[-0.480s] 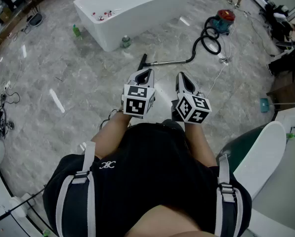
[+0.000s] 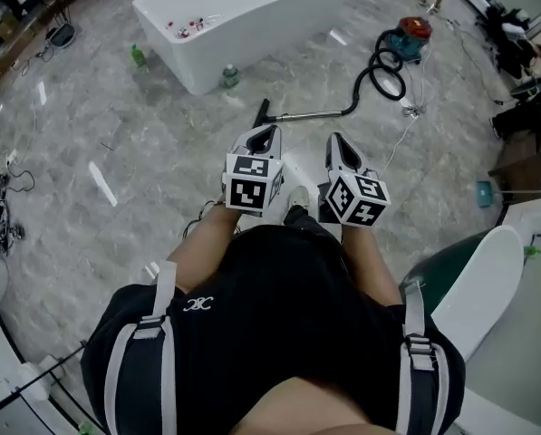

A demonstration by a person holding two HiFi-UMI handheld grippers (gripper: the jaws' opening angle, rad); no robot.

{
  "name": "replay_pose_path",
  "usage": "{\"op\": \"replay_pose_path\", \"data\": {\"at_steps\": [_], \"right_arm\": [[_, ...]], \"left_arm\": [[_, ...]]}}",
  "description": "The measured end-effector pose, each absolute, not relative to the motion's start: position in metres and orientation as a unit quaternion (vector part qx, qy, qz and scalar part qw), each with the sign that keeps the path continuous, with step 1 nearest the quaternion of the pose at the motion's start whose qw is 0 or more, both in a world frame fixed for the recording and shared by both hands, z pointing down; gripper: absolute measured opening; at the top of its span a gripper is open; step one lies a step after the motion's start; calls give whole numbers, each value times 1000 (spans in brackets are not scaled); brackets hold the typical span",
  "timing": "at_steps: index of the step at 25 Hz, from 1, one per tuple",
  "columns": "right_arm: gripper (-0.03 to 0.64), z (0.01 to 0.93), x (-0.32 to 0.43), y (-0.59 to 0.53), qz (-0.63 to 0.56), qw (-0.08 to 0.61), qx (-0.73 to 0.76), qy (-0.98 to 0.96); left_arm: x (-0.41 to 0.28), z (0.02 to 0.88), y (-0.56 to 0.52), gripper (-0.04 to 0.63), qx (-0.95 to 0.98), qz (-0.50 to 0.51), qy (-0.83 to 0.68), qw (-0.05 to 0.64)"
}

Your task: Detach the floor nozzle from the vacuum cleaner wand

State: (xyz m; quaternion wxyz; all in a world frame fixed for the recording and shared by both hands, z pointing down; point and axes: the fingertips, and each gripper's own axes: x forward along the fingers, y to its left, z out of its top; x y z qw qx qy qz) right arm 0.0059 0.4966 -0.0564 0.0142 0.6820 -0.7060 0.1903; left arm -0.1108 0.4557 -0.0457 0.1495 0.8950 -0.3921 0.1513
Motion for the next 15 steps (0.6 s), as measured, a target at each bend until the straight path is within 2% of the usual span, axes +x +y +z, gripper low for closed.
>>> {"op": "replay_pose_path", "data": {"at_steps": [6,11,15], "right_arm": [[14,-46,29,455,193,11,672,-715],[14,-46,68,411,240,-47,652,-718],[14,-46,109,372,226,-44,660,-715]], "left_arm": [[-88,-39,420,-3,889,158,-404,144],[-52,-37,377,-3,885,186,-410,116],[-20,-36,339,-3,880,199,-418,104]]}}
